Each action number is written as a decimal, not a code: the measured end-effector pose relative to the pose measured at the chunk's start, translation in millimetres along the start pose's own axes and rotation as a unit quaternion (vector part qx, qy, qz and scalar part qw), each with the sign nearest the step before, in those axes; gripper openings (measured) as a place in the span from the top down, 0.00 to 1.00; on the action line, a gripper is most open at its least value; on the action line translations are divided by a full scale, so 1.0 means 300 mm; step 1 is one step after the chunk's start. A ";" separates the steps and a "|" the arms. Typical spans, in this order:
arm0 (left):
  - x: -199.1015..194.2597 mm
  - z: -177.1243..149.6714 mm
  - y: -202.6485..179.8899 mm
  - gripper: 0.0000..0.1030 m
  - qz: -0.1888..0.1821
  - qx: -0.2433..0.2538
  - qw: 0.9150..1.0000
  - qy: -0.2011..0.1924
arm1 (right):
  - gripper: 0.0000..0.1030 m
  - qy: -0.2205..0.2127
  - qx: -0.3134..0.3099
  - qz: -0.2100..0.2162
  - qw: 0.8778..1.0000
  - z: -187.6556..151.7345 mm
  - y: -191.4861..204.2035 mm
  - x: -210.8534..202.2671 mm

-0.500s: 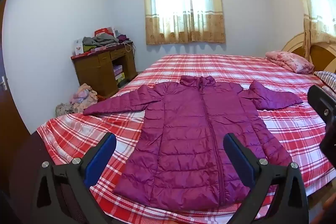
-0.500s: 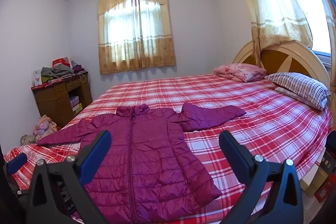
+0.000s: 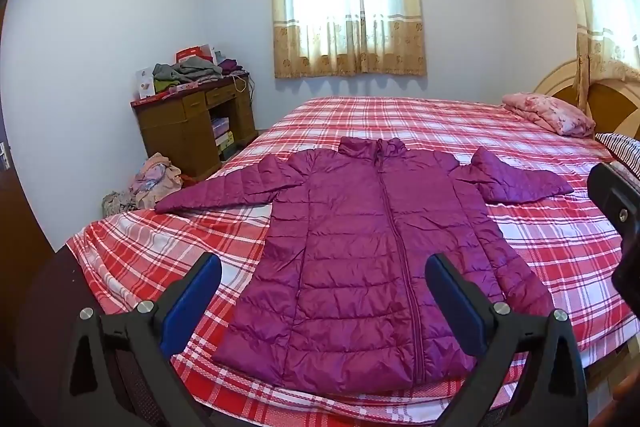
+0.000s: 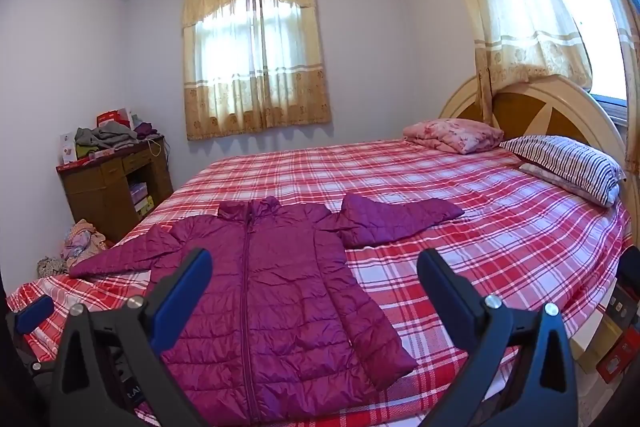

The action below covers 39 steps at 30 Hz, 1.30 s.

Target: Fold large clothes

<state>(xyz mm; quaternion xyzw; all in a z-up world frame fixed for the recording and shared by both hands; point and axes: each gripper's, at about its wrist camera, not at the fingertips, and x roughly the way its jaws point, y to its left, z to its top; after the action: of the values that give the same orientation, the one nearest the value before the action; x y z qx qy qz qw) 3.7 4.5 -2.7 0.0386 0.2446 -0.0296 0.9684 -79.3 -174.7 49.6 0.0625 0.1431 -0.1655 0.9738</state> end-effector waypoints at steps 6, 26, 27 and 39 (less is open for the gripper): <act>-0.001 0.000 -0.001 0.01 0.000 0.000 1.000 0.001 | 0.00 0.005 0.001 0.002 1.000 -0.003 -0.008 0.006; 0.002 -0.004 -0.003 0.01 0.004 0.001 1.000 0.002 | 0.00 0.006 0.001 0.002 1.000 -0.003 -0.007 0.008; 0.001 -0.004 -0.003 0.01 0.003 0.001 1.000 0.002 | 0.00 0.007 0.001 0.001 1.000 -0.004 -0.005 0.008; -0.002 -0.006 0.002 0.01 0.005 0.001 1.000 -0.001 | 0.00 0.007 -0.001 0.000 1.000 -0.005 0.000 0.006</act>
<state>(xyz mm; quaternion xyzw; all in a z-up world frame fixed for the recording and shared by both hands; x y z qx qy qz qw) 2.5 5.4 -4.0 0.0405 0.2436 -0.0249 0.9687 -77.9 -175.0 47.7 0.0630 0.1498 -0.1651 0.9728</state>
